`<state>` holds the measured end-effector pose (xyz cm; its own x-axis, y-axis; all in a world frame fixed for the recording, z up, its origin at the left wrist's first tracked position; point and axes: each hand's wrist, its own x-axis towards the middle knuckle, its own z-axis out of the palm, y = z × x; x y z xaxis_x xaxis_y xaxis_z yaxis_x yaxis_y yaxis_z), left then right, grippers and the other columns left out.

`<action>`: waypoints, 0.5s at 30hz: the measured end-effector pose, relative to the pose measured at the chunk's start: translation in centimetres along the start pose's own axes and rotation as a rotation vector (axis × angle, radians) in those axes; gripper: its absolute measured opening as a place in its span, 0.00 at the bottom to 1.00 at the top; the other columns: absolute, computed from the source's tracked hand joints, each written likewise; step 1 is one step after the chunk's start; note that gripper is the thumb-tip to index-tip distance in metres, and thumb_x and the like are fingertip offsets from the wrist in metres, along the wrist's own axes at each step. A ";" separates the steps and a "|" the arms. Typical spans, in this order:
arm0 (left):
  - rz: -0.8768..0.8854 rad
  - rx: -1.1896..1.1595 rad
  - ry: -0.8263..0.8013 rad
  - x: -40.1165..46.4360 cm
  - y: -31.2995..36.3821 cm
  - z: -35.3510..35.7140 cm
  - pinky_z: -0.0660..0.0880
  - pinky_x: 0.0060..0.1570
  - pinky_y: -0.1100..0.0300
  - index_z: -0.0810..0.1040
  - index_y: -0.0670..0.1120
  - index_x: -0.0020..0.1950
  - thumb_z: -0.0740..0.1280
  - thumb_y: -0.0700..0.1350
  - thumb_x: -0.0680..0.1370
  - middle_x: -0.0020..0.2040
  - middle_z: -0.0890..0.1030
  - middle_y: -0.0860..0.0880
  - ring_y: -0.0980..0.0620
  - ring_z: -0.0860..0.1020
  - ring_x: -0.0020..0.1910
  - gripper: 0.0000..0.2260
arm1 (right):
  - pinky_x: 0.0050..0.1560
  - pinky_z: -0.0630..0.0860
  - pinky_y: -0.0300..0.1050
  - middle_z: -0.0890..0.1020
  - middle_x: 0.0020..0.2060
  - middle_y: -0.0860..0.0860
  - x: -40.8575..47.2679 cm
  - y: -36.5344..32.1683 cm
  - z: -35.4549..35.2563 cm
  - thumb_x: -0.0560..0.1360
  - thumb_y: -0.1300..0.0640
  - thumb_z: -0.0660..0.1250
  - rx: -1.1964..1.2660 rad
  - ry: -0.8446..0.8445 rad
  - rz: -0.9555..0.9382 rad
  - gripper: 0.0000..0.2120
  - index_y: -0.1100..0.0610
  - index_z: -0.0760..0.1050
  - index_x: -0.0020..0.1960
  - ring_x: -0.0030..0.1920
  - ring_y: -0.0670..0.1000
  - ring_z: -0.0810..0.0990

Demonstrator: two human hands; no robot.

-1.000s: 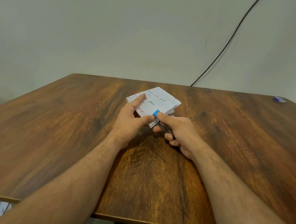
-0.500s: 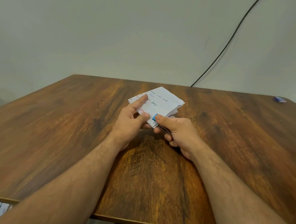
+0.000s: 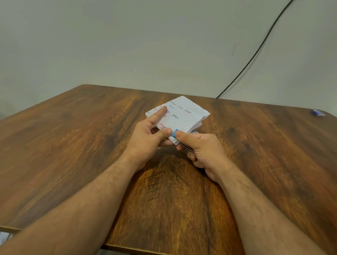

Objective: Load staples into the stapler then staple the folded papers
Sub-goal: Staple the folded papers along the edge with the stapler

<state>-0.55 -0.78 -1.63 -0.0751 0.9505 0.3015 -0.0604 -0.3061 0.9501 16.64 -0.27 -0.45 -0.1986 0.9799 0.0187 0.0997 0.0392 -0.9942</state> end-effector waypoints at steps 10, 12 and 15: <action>0.066 -0.012 -0.083 -0.1 0.3 -0.2 0.84 0.43 0.55 0.77 0.61 0.67 0.70 0.33 0.78 0.72 0.73 0.44 0.49 0.84 0.48 0.26 | 0.26 0.64 0.39 0.78 0.30 0.57 -0.3 0.0 0.3 0.72 0.39 0.74 -0.110 0.011 -0.073 0.21 0.58 0.88 0.42 0.25 0.47 0.67; 0.037 -0.012 -0.072 -0.2 0.4 -0.2 0.84 0.44 0.53 0.80 0.59 0.66 0.70 0.36 0.79 0.71 0.73 0.43 0.47 0.84 0.47 0.22 | 0.26 0.66 0.39 0.80 0.31 0.57 -0.3 0.0 0.3 0.72 0.38 0.74 -0.128 0.010 -0.061 0.21 0.58 0.88 0.42 0.25 0.46 0.69; 0.000 -0.013 -0.042 -0.4 0.6 0.0 0.84 0.43 0.53 0.84 0.57 0.61 0.68 0.40 0.81 0.70 0.74 0.46 0.47 0.84 0.46 0.14 | 0.25 0.66 0.36 0.84 0.33 0.55 -0.3 0.1 0.1 0.73 0.41 0.74 -0.092 -0.018 -0.064 0.17 0.55 0.89 0.43 0.25 0.45 0.69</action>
<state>-0.60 -1.36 -1.19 -0.0331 0.9517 0.3052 -0.0735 -0.3068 0.9489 16.58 -0.60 -0.53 -0.2250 0.9711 0.0792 0.1751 0.1203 -0.9772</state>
